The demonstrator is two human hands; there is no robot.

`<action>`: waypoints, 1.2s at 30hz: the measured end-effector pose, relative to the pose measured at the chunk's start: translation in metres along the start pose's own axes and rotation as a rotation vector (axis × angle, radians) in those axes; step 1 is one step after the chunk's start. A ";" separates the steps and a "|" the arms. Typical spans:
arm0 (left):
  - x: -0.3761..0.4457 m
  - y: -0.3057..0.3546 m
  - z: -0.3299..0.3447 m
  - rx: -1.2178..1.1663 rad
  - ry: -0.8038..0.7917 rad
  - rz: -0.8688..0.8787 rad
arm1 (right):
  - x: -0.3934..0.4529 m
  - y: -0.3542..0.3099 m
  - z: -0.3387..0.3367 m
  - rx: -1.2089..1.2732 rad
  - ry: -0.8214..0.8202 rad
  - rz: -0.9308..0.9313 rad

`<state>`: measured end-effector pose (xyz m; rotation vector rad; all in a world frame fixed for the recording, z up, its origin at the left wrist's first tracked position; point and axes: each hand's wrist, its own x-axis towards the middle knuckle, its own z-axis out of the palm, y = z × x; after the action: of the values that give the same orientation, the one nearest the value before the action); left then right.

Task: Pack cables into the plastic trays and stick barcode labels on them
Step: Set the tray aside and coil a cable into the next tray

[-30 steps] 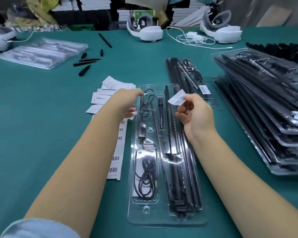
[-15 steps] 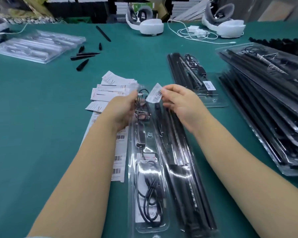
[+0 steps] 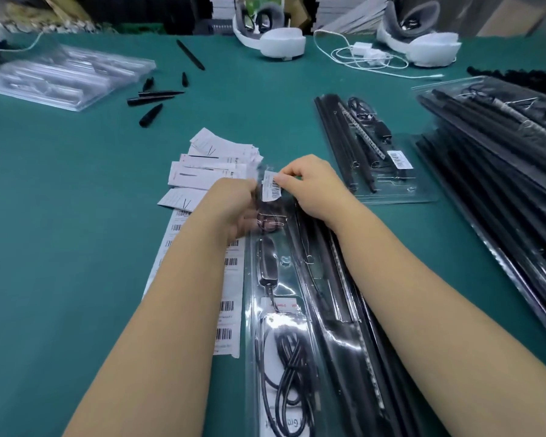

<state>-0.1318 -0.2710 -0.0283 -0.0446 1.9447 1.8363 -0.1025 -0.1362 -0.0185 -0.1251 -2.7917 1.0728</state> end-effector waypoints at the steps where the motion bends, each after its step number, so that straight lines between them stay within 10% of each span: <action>1: 0.000 0.000 0.000 -0.002 -0.007 0.003 | 0.000 0.000 0.001 -0.018 0.004 -0.004; 19: 0.006 0.000 0.009 0.125 0.192 -0.010 | 0.012 0.001 0.017 0.030 0.187 0.118; 31: 0.004 0.003 0.011 0.073 0.190 0.027 | 0.000 0.012 -0.019 -0.002 -0.313 -0.112; 36: 0.007 0.000 0.010 0.070 0.188 0.013 | -0.015 0.004 -0.004 -0.324 -0.146 -0.271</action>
<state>-0.1353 -0.2596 -0.0304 -0.1893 2.1391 1.8283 -0.0871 -0.1325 -0.0203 0.2996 -2.9773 0.5867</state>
